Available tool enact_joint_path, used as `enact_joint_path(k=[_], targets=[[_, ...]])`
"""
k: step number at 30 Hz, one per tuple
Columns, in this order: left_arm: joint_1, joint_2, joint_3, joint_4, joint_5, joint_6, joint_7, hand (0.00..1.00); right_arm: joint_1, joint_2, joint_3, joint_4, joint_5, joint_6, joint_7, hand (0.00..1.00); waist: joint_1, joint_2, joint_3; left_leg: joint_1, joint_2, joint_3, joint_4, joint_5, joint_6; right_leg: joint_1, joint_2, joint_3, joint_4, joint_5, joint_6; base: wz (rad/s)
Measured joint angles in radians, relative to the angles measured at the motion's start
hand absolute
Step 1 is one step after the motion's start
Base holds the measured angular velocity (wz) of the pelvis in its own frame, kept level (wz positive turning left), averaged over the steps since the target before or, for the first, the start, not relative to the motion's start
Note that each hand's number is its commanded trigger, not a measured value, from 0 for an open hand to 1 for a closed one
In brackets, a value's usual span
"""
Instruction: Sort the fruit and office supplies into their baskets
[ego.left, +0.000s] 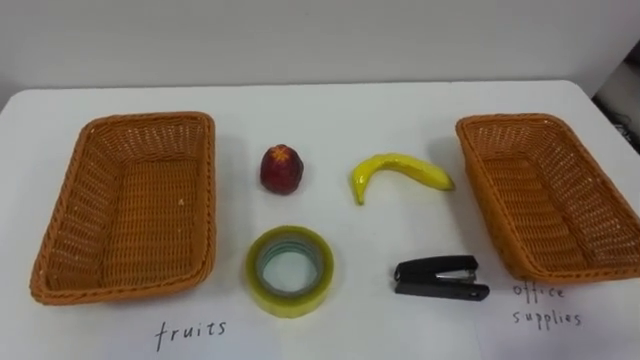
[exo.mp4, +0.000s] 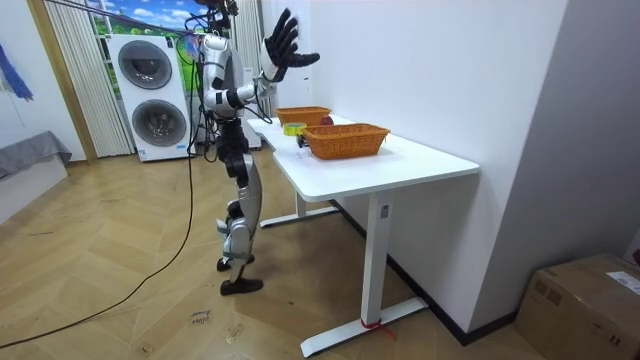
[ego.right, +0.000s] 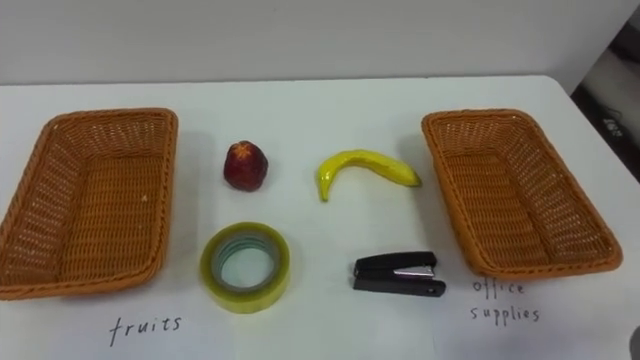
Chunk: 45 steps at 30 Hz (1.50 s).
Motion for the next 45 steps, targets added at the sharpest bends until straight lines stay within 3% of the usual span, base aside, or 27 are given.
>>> enact_joint_path(k=[4,10,12,13,14,16,17,18,20,31,40,45], targets=[[-0.004,-0.003,0.000,-0.001,0.023,0.000,0.000,0.00,-0.014,-0.017,0.047,-0.014,-0.091,0.000,0.041,0.00,0.018,-0.001,-0.0003,0.000,0.003,0.002,-0.002,0.000,0.000,0.000,0.000,0.000,0.004,0.000,-0.001,0.01],[-0.002,-0.003,-0.001,0.000,0.038,0.000,0.003,0.00,-0.030,-0.043,0.107,-0.015,-0.095,0.000,0.083,0.00,0.022,-0.002,-0.0029,0.001,0.007,0.001,-0.001,0.000,0.000,0.007,0.001,0.000,0.005,0.002,-0.001,0.00],[-0.002,-0.002,-0.005,0.000,0.038,0.000,0.003,0.00,-0.031,-0.052,0.126,-0.016,-0.095,0.001,0.106,0.00,0.030,-0.012,-0.0032,0.005,0.003,0.002,0.001,0.000,0.000,0.012,0.001,0.001,0.003,0.003,-0.001,-0.02],[-0.002,-0.002,-0.016,0.000,0.038,0.000,0.003,0.00,-0.031,-0.059,0.144,-0.021,-0.098,0.001,0.121,0.00,0.035,-0.010,-0.0026,0.011,0.001,0.003,0.000,0.000,0.000,0.017,0.001,0.003,0.001,0.003,-0.001,0.00],[-0.003,-0.001,-0.022,0.000,0.038,0.000,0.002,0.00,-0.031,-0.059,0.150,-0.023,-0.108,0.001,0.131,0.00,0.037,0.009,-0.0030,0.013,0.002,0.003,0.000,0.000,0.000,0.020,0.001,0.003,-0.001,0.003,-0.001,0.00],[-0.006,-0.002,-0.024,-0.002,0.038,-0.003,-0.002,0.00,-0.032,-0.064,0.175,-0.039,-0.149,0.002,0.190,0.00,0.042,0.011,-0.0005,0.020,0.004,0.002,0.000,0.000,0.000,0.031,0.001,0.002,-0.005,0.003,0.000,0.02],[-0.006,-0.002,-0.024,-0.002,0.038,-0.004,-0.002,0.00,-0.033,-0.065,0.181,-0.044,-0.161,0.002,0.205,0.00,0.042,-0.007,0.0010,0.021,0.005,0.002,0.000,0.000,0.000,0.031,0.001,0.002,-0.005,0.003,0.000,0.00],[-0.006,-0.002,-0.024,-0.002,0.038,-0.004,-0.005,0.00,-0.041,-0.067,0.187,-0.049,-0.178,0.002,0.234,0.00,0.043,0.005,0.0024,0.021,0.006,0.002,0.000,0.000,0.000,0.032,0.001,0.001,-0.006,0.003,0.000,0.00],[-0.006,-0.001,-0.024,-0.001,0.038,-0.004,-0.014,0.00,-0.054,-0.067,0.187,-0.050,-0.186,0.002,0.266,0.00,0.046,0.007,0.0010,0.021,0.006,0.001,0.000,0.000,0.000,0.032,0.001,0.000,-0.006,0.003,0.000,0.00],[-0.004,0.004,-0.028,-0.018,0.038,-0.003,-0.068,0.00,-0.064,-0.086,0.264,-0.052,-0.291,0.045,0.479,0.00,0.047,-0.003,-0.0011,0.012,0.012,0.000,-0.003,0.000,-0.001,0.021,0.004,0.000,-0.003,0.008,-0.003,0.00],[-0.007,0.011,-0.031,-0.011,0.038,-0.003,-0.070,0.00,-0.063,-0.086,0.281,0.013,-0.290,0.048,0.567,0.00,0.051,-0.012,-0.0030,0.020,0.012,-0.002,0.000,0.001,-0.001,0.033,0.004,-0.001,-0.012,0.008,-0.003,0.00],[-0.008,0.010,-0.051,-0.009,0.038,0.002,-0.064,0.00,-0.060,-0.087,0.370,0.050,-0.290,0.096,0.672,0.00,0.051,-0.015,-0.0014,0.019,0.013,-0.002,0.004,0.001,-0.002,0.038,0.004,-0.002,-0.020,0.015,-0.005,0.00]])
